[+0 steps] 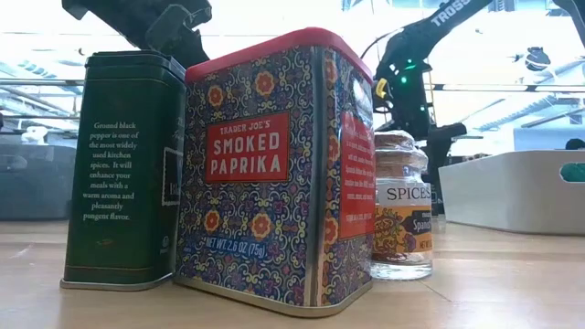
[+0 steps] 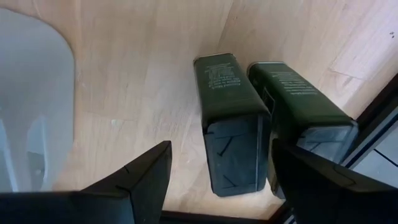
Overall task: Sort spices by type
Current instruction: Put the black seasoning can into the gray bin
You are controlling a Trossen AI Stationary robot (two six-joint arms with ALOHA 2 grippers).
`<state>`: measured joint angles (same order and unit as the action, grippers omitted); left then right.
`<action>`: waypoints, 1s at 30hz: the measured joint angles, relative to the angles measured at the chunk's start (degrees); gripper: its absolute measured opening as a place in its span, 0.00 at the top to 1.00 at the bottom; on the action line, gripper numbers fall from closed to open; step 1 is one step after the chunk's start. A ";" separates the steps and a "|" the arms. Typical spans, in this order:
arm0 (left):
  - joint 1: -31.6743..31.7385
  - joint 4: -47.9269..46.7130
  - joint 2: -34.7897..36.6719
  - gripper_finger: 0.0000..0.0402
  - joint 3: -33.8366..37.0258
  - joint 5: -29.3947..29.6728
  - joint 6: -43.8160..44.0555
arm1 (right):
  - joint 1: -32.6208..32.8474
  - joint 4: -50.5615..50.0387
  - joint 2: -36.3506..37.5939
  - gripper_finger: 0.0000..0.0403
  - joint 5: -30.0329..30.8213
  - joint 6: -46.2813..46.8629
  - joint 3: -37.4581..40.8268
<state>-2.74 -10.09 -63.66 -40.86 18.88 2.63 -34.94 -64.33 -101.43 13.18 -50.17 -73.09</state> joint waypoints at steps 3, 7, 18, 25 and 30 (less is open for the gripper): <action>-0.01 -0.09 0.00 0.40 0.00 0.00 0.00 | -0.40 2.07 -0.02 0.36 0.02 -0.06 2.48; -0.01 -0.11 0.00 0.40 0.01 0.00 0.00 | -1.10 3.95 -0.09 0.37 0.71 -0.21 5.25; -0.01 -0.05 0.00 0.40 0.02 0.00 -0.02 | -1.86 4.16 -0.07 0.54 0.34 1.11 5.60; -0.02 0.02 0.00 0.40 0.02 0.02 -0.02 | -1.75 2.94 0.65 0.65 0.21 2.06 5.60; -0.01 0.07 0.00 0.40 0.02 0.02 -0.02 | -0.87 2.29 2.85 0.73 0.21 1.42 5.60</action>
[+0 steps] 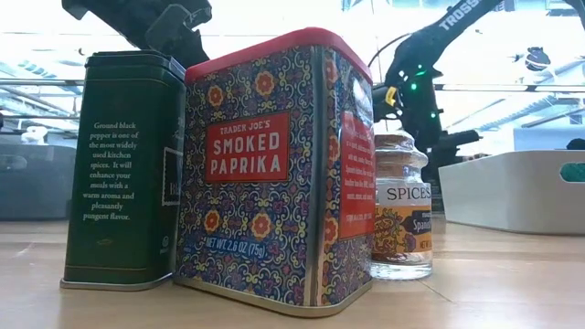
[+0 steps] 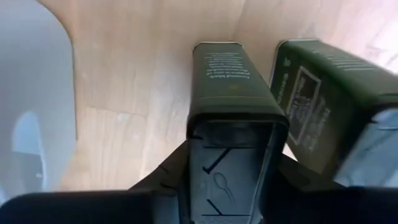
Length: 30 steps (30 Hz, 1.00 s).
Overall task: Sort spices by type
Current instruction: Put the black seasoning can into the gray bin
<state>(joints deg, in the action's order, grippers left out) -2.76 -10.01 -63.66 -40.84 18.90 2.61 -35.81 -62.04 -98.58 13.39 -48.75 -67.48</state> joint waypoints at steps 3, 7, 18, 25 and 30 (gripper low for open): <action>-0.01 0.01 0.00 0.40 0.00 0.00 -0.02 | 0.80 -0.84 1.54 0.74 0.02 0.09 -0.63; 0.01 0.01 0.00 0.40 0.00 0.00 0.00 | 2.23 -3.15 3.25 0.71 0.09 2.37 -3.35; 0.01 0.04 0.00 0.40 0.00 0.00 0.00 | 8.09 -17.90 7.19 0.72 -0.19 13.59 -13.67; -0.01 0.03 0.00 0.40 0.00 0.00 0.00 | 11.96 -26.52 9.61 0.72 -1.79 20.46 -14.45; 0.00 0.01 0.00 0.40 0.00 0.00 0.02 | 13.70 -27.96 10.11 0.72 -7.28 26.16 -14.44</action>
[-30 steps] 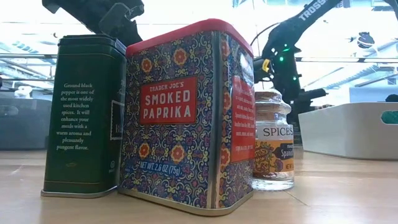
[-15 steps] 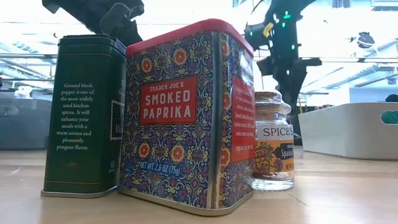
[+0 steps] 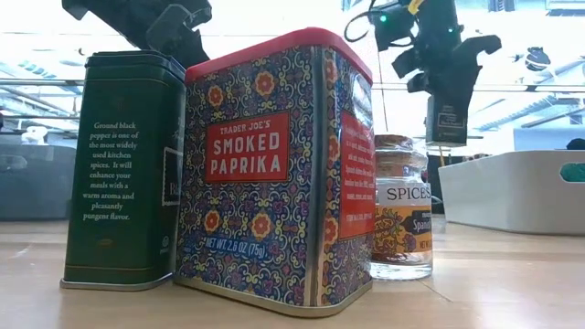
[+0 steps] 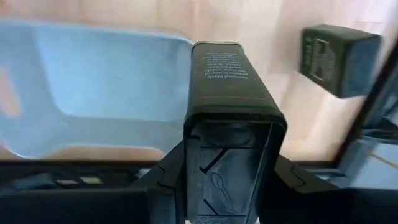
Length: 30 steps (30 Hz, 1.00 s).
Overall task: Sort spices by type
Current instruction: Put the black seasoning can into the gray bin
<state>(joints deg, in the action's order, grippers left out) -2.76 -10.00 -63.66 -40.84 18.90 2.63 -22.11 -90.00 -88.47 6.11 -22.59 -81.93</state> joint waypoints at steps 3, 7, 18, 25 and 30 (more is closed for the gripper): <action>0.00 0.00 0.00 0.40 0.00 0.00 0.01 | 1.12 -0.01 0.00 0.71 -2.09 1.75 0.02; 0.00 -0.01 0.00 0.40 0.00 0.00 0.08 | 2.23 0.03 0.00 0.72 -3.41 3.02 0.02; 0.02 0.31 -1.94 0.40 0.00 -0.17 0.50 | 2.34 0.45 3.67 0.72 -4.96 2.06 10.76; 0.19 2.76 -5.89 0.40 0.02 0.68 -0.21 | 2.33 5.27 7.73 0.72 -4.98 2.41 16.22; 0.19 3.55 -7.37 0.40 0.02 0.86 -0.44 | 2.33 8.73 8.39 0.71 -5.03 2.63 21.58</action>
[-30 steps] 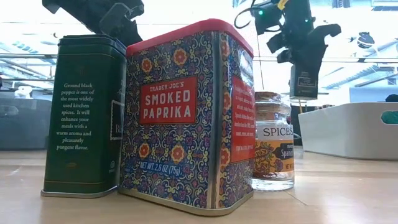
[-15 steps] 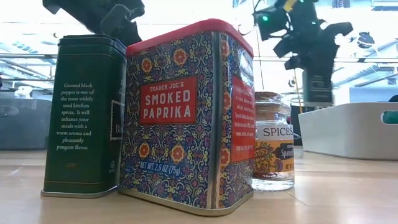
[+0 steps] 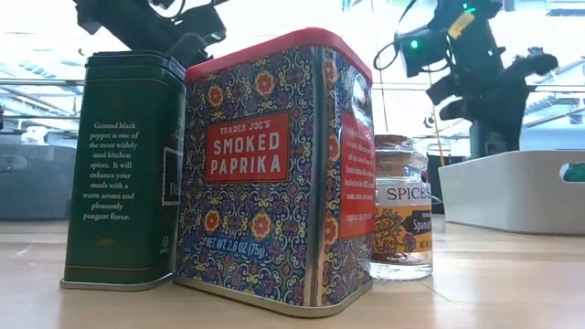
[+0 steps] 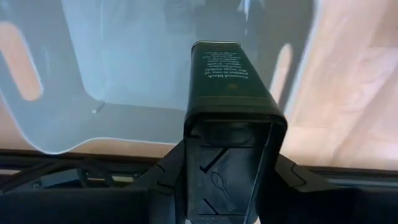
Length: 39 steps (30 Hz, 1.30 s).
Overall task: Sort spices by type
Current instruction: Put the black seasoning can into the gray bin
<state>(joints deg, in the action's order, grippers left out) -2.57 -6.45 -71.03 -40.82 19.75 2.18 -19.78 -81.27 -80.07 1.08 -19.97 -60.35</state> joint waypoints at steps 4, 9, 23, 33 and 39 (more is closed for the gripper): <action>-0.02 -0.03 -0.03 0.40 0.00 0.02 -1.23 | 0.01 3.15 -0.04 0.71 0.33 -0.42 4.23; -0.03 -1.05 1.96 0.40 0.00 0.02 -3.78 | 0.00 4.89 -0.04 0.71 2.05 -0.63 7.90; -2.96 10.93 8.00 0.40 -0.02 -16.31 -11.11 | -2.04 10.81 -0.04 0.71 3.32 -1.27 10.27; -3.92 11.42 8.16 0.40 -0.02 -16.57 -11.26 | -2.02 10.88 -0.07 0.71 3.30 -1.02 10.27; -3.89 11.66 8.16 0.40 -0.02 -16.60 -10.22 | -2.02 10.83 -0.07 0.64 3.58 -0.76 10.27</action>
<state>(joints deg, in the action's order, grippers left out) -6.46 5.21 -62.87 -40.84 3.16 -8.03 -21.80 -70.43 -80.14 4.67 -20.73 -50.09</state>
